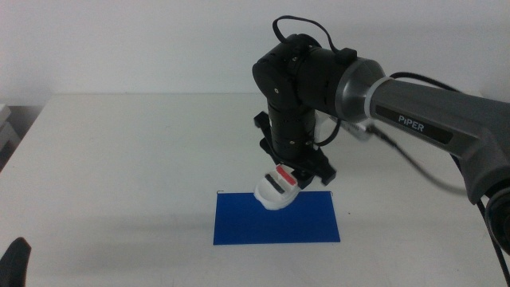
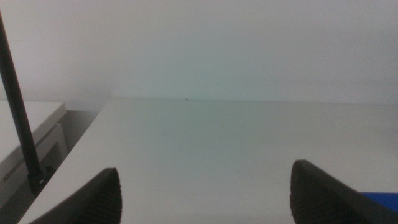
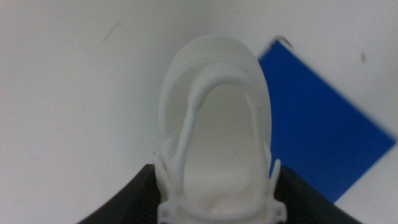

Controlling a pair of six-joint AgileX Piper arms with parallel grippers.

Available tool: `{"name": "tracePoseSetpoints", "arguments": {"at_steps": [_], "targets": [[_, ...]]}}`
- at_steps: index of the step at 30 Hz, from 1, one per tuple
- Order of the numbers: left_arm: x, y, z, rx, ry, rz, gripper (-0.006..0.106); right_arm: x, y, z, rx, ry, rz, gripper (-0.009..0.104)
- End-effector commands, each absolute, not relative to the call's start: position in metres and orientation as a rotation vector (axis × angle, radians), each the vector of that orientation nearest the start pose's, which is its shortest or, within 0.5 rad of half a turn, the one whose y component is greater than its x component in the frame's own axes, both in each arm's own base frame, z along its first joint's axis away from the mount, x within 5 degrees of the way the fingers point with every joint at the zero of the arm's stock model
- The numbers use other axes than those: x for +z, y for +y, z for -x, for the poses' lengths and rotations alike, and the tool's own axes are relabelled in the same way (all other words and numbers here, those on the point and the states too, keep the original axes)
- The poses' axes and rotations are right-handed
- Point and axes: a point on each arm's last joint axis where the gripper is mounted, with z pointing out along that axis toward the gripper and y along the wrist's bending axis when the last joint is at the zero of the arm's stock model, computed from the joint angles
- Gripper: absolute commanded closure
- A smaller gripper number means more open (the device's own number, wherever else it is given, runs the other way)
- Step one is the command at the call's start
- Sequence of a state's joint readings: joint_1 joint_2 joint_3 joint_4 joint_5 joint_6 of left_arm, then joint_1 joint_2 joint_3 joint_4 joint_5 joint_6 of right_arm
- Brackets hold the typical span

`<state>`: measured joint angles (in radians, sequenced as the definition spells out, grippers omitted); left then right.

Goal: Use one arm to grab the shoe from the table and place it on the mat.

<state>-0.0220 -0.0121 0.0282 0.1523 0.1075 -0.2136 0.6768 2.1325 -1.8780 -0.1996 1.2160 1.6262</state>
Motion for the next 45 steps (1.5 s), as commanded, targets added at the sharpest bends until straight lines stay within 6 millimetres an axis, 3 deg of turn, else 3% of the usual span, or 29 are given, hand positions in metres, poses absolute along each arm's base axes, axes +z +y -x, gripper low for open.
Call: {"name": "tracePoseSetpoints", "arguments": {"at_steps": [1,6,8,23,39,40,41,45], "targets": [[0.199,-0.001,-0.056,-0.070,1.526,0.036,0.008,0.270,0.259,-0.355,0.197,2.418,-1.545,0.099],[0.199,-0.001,-0.056,-0.070,1.526,0.036,0.008,0.269,0.265,-0.351,0.282,2.220,-1.974,0.099],[0.199,-0.001,-0.056,-0.070,1.526,0.036,0.008,0.268,0.269,-0.348,0.301,2.250,-2.015,0.099],[0.199,-0.001,-0.056,-0.070,1.526,0.036,0.008,0.238,0.279,-0.351,0.230,2.309,-2.120,0.099],[0.199,-0.001,-0.056,-0.070,1.526,0.036,0.008,0.232,0.272,-0.358,0.212,2.290,-2.158,0.096],[0.199,-0.001,-0.056,-0.070,1.526,0.036,0.008,0.230,0.272,-0.359,0.205,2.291,-2.159,0.092],[0.199,-0.001,-0.056,-0.070,1.526,0.036,0.008,0.228,0.272,-0.359,0.200,2.290,-2.156,0.041],[0.199,-0.001,-0.056,-0.070,1.526,0.036,0.008,0.228,0.272,-0.359,0.200,2.290,-2.157,0.018]]}}
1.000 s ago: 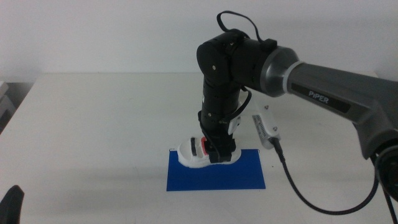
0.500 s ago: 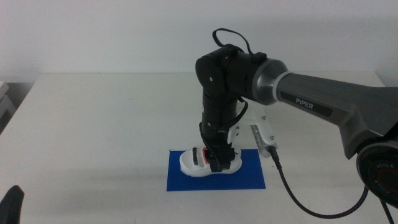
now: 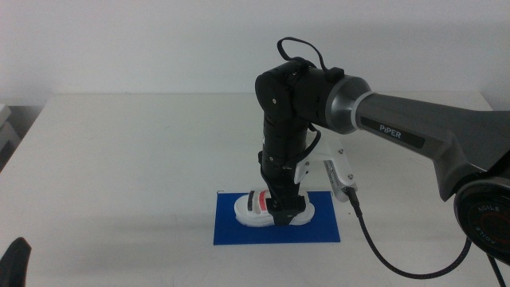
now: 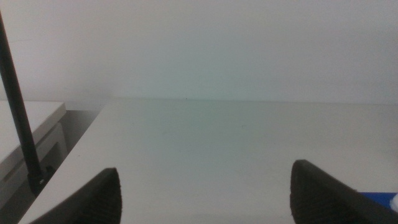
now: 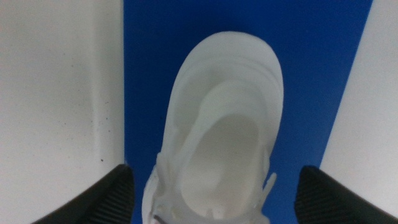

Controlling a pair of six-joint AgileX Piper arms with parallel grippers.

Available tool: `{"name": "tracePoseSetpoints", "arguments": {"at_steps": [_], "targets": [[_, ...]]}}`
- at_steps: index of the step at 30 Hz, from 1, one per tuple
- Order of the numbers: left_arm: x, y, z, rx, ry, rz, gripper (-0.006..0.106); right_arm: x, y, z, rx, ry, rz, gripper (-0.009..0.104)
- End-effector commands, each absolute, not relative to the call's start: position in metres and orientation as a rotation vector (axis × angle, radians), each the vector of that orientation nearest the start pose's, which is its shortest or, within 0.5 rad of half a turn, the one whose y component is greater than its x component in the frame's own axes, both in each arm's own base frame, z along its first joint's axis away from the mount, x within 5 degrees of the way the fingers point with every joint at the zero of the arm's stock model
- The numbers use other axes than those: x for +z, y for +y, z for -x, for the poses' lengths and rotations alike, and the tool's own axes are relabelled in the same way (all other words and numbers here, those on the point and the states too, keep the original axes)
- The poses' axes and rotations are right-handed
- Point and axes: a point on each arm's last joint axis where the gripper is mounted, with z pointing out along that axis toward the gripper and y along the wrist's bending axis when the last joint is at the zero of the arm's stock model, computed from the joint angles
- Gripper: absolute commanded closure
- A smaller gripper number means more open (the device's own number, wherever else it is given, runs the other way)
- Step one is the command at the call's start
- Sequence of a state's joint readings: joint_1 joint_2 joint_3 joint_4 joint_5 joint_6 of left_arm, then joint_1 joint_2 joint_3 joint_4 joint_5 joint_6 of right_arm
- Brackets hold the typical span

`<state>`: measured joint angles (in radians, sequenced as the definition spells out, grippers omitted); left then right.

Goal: Use one arm to grab the shoe from the table and place it on the mat.

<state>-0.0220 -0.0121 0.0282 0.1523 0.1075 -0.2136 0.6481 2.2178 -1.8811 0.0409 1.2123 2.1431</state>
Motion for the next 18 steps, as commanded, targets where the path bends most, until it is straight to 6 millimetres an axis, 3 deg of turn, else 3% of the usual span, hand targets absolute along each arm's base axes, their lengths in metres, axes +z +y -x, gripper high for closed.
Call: {"name": "tracePoseSetpoints", "arguments": {"at_steps": [1,9,15,18], "targets": [[0.199,-0.001,-0.056,-0.070,1.526,0.036,0.008,0.228,0.272,-0.359,0.199,2.289,-2.154,0.016],[0.199,-0.001,-0.056,-0.070,1.526,0.036,0.008,0.234,0.273,-0.357,0.230,2.305,-2.173,0.013],[0.199,-0.001,-0.056,-0.070,1.526,0.036,0.008,0.265,0.270,-0.348,0.351,2.353,-2.123,0.013],[0.199,-0.001,-0.056,-0.070,1.526,0.036,0.008,0.287,0.266,-0.342,0.430,2.449,-1.962,0.013]]}}
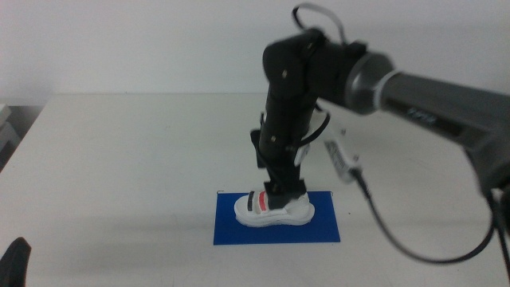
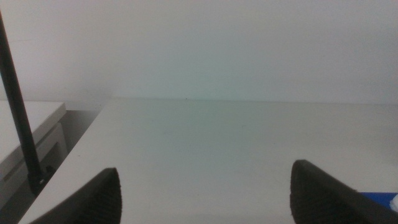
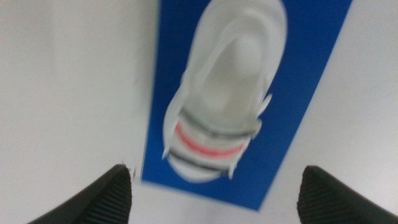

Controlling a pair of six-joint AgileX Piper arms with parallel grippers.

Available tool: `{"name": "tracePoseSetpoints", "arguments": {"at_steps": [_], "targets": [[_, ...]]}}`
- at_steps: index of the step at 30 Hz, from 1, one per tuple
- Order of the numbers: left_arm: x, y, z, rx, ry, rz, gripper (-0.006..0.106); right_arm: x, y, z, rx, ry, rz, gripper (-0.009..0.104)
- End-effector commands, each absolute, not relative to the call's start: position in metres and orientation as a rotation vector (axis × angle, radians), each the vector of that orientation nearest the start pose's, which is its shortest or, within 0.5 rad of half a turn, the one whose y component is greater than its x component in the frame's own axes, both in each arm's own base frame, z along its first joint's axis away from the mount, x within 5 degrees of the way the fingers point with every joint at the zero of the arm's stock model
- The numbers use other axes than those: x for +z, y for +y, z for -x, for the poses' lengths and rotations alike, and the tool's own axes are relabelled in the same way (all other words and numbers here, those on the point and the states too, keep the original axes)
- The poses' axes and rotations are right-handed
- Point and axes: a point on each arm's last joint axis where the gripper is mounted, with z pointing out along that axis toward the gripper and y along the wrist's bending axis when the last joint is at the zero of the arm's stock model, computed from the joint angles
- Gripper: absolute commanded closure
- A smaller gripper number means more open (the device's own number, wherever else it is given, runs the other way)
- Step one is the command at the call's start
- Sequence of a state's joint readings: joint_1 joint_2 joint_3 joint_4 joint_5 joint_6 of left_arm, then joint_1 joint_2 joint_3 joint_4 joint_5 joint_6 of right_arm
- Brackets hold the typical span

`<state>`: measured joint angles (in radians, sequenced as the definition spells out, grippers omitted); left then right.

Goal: Use one arm to grab the shoe from the table and place it on the mat.

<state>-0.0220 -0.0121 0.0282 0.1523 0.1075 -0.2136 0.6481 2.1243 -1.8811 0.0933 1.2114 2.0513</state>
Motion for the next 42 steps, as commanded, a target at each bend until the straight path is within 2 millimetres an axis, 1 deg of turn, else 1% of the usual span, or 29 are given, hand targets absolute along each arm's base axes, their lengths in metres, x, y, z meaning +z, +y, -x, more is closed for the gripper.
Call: {"name": "tracePoseSetpoints", "arguments": {"at_steps": [1,4,6,10,12,14,15,17,20,25,27,31,36,40,42], "targets": [[0.199,-0.001,-0.056,-0.070,1.526,0.036,0.008,0.295,0.264,-0.340,0.454,2.502,-1.857,0.013],[0.199,-0.001,-0.056,-0.070,1.526,0.036,0.008,0.315,0.258,-0.333,0.499,2.666,-1.456,0.013],[0.199,-0.001,-0.056,-0.070,1.526,0.036,0.008,0.327,0.254,-0.329,0.508,2.762,-1.112,0.013],[0.199,-0.001,-0.056,-0.070,1.526,0.036,0.008,0.340,0.250,-0.324,0.489,2.842,-0.584,0.013],[0.199,-0.001,-0.056,-0.070,1.526,0.036,0.008,0.340,0.249,-0.324,0.455,2.852,-0.365,0.013],[0.199,-0.001,-0.056,-0.070,1.526,0.036,0.008,0.340,0.249,-0.325,0.422,2.848,-0.199,0.013],[0.199,-0.001,-0.056,-0.070,1.526,0.036,0.008,0.340,0.249,-0.325,0.406,2.845,-0.121,0.013],[0.199,-0.001,-0.056,-0.070,1.526,0.036,0.008,0.342,0.246,-0.326,0.397,2.835,-0.016,0.013],[0.199,-0.001,-0.056,-0.070,1.526,0.036,0.008,0.360,0.234,-0.323,0.358,2.756,0.083,0.013],[0.199,-0.001,-0.056,-0.070,1.526,0.036,0.008,0.403,0.209,-0.313,0.246,2.539,0.190,0.013],[0.199,-0.001,-0.056,-0.070,1.526,0.036,0.008,0.421,0.196,-0.308,0.232,2.466,0.206,0.013],[0.199,-0.001,-0.056,-0.070,1.526,0.036,0.008,0.453,0.170,-0.295,0.275,2.352,0.157,0.013],[0.199,-0.001,-0.056,-0.070,1.526,0.036,0.008,0.492,0.136,-0.276,0.249,2.180,0.094,0.013],[0.199,-0.001,-0.056,-0.070,1.526,0.036,0.008,0.516,0.112,-0.254,0.259,2.093,0.045,0.013],[0.199,-0.001,-0.056,-0.070,1.526,0.036,0.008,0.523,0.101,-0.240,0.264,2.064,0.026,0.013]]}}
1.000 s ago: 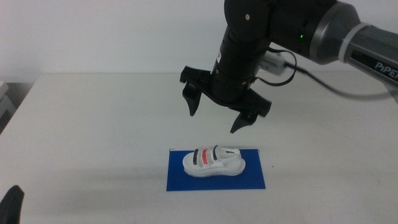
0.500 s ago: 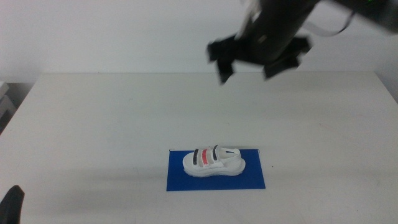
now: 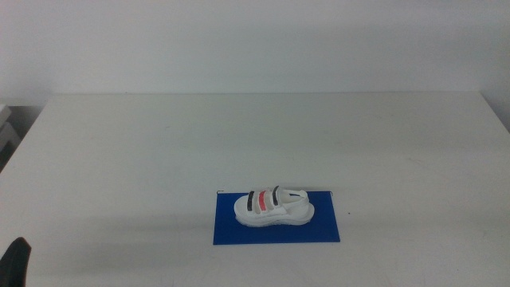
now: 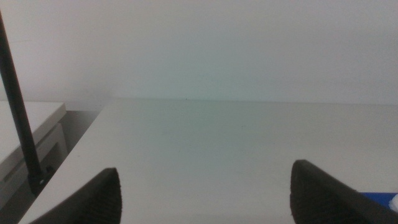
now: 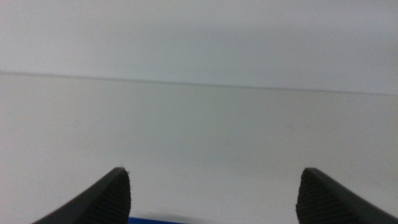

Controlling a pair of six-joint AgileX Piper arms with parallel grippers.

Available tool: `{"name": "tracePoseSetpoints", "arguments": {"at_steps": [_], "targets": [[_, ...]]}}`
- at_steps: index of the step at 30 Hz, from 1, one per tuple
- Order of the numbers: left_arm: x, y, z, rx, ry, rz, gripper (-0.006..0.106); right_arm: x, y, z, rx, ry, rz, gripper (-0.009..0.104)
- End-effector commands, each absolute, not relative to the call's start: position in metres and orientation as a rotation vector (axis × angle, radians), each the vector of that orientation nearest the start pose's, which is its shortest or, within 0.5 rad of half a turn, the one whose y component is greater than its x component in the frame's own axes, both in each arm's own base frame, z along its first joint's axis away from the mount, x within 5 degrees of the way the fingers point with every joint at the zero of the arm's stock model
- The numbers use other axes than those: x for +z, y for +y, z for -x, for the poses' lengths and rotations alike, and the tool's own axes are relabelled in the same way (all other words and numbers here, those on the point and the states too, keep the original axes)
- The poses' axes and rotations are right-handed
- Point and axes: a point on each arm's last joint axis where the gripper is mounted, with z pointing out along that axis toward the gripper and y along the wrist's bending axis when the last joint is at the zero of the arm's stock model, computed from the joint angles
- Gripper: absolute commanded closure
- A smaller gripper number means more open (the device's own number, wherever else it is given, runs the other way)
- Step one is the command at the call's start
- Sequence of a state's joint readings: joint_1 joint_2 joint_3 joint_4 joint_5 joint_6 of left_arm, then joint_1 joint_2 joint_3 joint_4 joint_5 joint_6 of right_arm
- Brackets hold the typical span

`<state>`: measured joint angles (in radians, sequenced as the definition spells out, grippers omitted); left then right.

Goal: Use one arm to grab the shoe from the table and place it on the mat.

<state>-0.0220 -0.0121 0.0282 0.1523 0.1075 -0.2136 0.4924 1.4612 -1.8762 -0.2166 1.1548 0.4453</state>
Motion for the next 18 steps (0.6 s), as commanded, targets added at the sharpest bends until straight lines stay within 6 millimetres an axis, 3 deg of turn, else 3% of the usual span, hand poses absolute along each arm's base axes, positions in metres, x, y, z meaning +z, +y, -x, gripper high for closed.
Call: {"name": "tracePoseSetpoints", "arguments": {"at_steps": [1,3,9,13,18], "targets": [[0.199,-0.001,-0.056,-0.070,1.526,0.036,0.008,0.521,0.097,-0.235,0.263,2.069,0.021,0.013],[0.199,-0.001,-0.056,-0.070,1.526,0.036,0.008,0.516,0.085,-0.218,0.271,2.065,0.010,0.013],[0.199,-0.001,-0.056,-0.070,1.526,0.036,0.008,0.496,0.051,-0.170,0.312,1.801,0.016,0.013],[0.199,-0.001,-0.056,-0.070,1.526,0.036,0.008,0.468,0.031,-0.136,0.260,1.666,0.040,0.014],[0.199,-0.001,-0.056,-0.070,1.526,0.036,0.008,0.416,0.017,-0.102,0.202,1.623,0.043,0.021]]}}
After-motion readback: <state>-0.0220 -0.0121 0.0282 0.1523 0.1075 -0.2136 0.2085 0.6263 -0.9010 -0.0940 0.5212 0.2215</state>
